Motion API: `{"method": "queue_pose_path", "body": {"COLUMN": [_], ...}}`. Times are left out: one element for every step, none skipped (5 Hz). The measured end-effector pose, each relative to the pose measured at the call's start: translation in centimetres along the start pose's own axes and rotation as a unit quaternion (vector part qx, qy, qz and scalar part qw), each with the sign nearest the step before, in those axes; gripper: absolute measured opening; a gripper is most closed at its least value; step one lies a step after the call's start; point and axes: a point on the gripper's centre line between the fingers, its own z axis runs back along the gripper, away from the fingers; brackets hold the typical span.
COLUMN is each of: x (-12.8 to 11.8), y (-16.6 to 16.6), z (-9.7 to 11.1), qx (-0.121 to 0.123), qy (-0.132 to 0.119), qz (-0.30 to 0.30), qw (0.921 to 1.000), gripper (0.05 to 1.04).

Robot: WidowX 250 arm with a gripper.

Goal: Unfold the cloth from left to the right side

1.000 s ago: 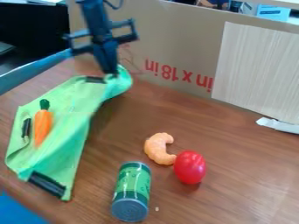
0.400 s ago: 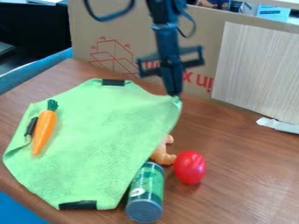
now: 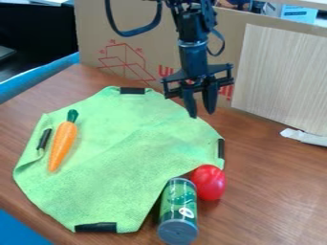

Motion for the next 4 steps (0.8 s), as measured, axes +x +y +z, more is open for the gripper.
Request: {"method": "queue_pose_path", "body": {"x": [0.0, 0.6, 1.7, 2.5], "y": [1.3, 3.0, 5.2, 9.2], "z": [-0.3, 3.5, 8.0, 13.3], "qx": [0.010, 0.001, 0.010, 0.009], "qy": [0.009, 0.003, -0.008, -0.023], "qz": [-0.013, -0.032, -0.066, -0.121], "qw": [0.9998, 0.9995, 0.9977, 0.9923], "gripper": [0.795, 1.001, 1.001, 1.001]}}
